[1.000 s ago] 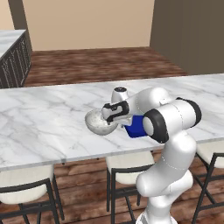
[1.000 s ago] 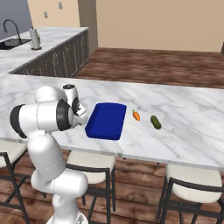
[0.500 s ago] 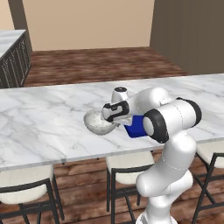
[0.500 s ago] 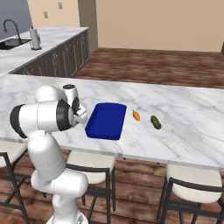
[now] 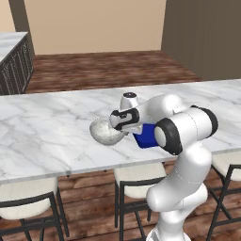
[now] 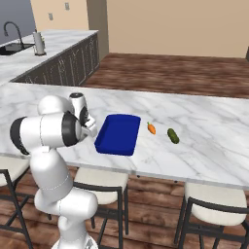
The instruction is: Place the two vegetables and bowl onto the tray for setting up a vegetable dip station.
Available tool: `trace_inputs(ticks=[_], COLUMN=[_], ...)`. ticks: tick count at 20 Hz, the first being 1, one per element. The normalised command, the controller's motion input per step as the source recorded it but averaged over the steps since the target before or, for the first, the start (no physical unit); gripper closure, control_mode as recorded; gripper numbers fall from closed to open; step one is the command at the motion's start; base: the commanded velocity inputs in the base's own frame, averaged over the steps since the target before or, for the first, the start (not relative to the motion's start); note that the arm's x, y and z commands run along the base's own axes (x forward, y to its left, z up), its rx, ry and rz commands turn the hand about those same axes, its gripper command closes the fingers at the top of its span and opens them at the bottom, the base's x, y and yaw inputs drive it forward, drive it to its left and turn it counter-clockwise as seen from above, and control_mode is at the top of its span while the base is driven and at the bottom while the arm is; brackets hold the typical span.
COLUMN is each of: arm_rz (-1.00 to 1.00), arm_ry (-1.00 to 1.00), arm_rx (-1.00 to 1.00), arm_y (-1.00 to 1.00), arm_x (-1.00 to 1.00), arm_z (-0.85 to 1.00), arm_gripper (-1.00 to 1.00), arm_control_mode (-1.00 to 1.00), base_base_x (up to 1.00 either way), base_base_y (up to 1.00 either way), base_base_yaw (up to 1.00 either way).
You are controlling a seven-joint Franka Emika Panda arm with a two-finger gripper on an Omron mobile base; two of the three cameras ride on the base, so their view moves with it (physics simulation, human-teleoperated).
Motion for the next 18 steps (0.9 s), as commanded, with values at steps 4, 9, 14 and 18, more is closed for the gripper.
trace_inputs(ticks=[4,9,14,18], arm_rz=[0.0,0.0,0.0,-0.01], arm_ry=[-0.04,-0.04,-0.01,0.0], arm_rx=[0.0,0.01,0.02,0.02], arm_y=[-0.03,-0.13,-0.2,-0.26], arm_x=[0.0,0.0,0.0,0.01], arm_z=[0.28,0.3,0.26,0.24], arm_gripper=[1.0,1.0,1.0,1.0], arm_control_mode=[-1.0,-1.0,-1.0,-1.0], base_base_x=[0.0,0.0,0.0,0.0], base_base_y=[0.0,0.0,0.0,0.0], base_base_yaw=[0.0,0.0,0.0,0.0])
